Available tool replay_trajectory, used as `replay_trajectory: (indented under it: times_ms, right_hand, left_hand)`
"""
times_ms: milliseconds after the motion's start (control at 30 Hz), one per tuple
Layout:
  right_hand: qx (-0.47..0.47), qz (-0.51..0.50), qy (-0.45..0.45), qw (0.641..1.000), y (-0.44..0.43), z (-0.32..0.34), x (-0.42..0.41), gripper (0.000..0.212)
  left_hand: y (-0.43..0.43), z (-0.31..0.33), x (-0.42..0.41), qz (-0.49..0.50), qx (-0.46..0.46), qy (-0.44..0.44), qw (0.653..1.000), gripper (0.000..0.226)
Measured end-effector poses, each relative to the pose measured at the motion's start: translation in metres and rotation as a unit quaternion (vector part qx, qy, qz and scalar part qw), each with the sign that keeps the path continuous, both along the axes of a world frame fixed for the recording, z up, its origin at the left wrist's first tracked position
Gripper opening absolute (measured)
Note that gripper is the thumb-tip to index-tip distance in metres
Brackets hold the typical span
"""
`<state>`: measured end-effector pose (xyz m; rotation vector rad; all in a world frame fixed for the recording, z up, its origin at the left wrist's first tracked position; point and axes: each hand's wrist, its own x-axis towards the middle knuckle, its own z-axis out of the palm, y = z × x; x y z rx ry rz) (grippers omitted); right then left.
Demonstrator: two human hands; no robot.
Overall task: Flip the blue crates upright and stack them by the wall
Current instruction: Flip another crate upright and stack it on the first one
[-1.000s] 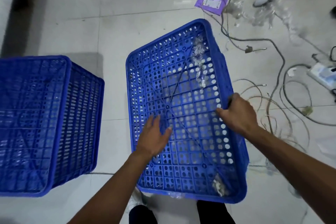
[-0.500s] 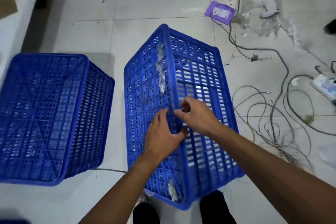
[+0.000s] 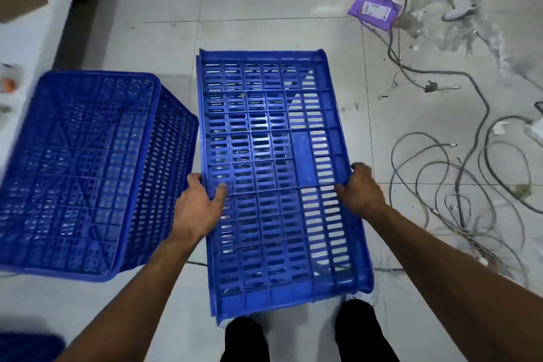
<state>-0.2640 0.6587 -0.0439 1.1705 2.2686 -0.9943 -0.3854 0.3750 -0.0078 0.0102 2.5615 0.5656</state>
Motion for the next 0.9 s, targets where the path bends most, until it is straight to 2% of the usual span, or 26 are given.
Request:
replay_trajectory:
  times_ms: [100, 200, 267, 400, 500, 600, 733, 833, 900]
  right_hand:
    - [-0.134, -0.175, 0.049, 0.974, 0.004, -0.003, -0.008, 0.036]
    - [-0.169, -0.25, 0.084, 0.95, 0.012, 0.005, -0.015, 0.018]
    - [-0.152, -0.252, 0.105, 0.95, 0.013, 0.008, -0.017, 0.027]
    - [-0.004, -0.198, 0.099, 0.975, 0.024, 0.005, -0.011, 0.064]
    - [0.037, -0.203, 0.088, 0.974, 0.037, 0.005, -0.001, 0.082]
    - [0.05, -0.213, 0.08, 0.973, 0.044, 0.004, 0.005, 0.08]
    - [0.037, -0.226, 0.094, 0.969, 0.042, -0.004, 0.005, 0.078]
    - [0.029, -0.233, 0.093, 0.967, 0.043, -0.009, 0.005, 0.092]
    - [0.029, -0.234, 0.089, 0.968, 0.047, -0.012, 0.006, 0.092]
  left_hand:
    - [-0.002, -0.008, -0.003, -0.003, -0.012, 0.016, 1.0, 0.042]
    - [-0.001, -0.015, 0.001, 0.007, -0.013, 0.04, 0.999, 0.035]
    - [0.001, -0.021, 0.006, 0.013, -0.011, 0.061, 0.998, 0.033]
    - [0.014, -0.03, 0.013, 0.008, -0.001, 0.077, 0.997, 0.031]
    - [0.03, -0.034, 0.018, -0.003, 0.024, 0.068, 0.997, 0.027]
    - [0.043, -0.04, 0.016, -0.021, 0.027, 0.059, 0.998, 0.029]
    - [0.056, -0.047, -0.001, -0.036, -0.014, 0.034, 0.999, 0.039]
    - [0.066, -0.05, -0.011, -0.043, -0.042, 0.016, 0.998, 0.041]
    - [0.07, -0.052, -0.012, -0.052, -0.062, 0.001, 0.997, 0.041]
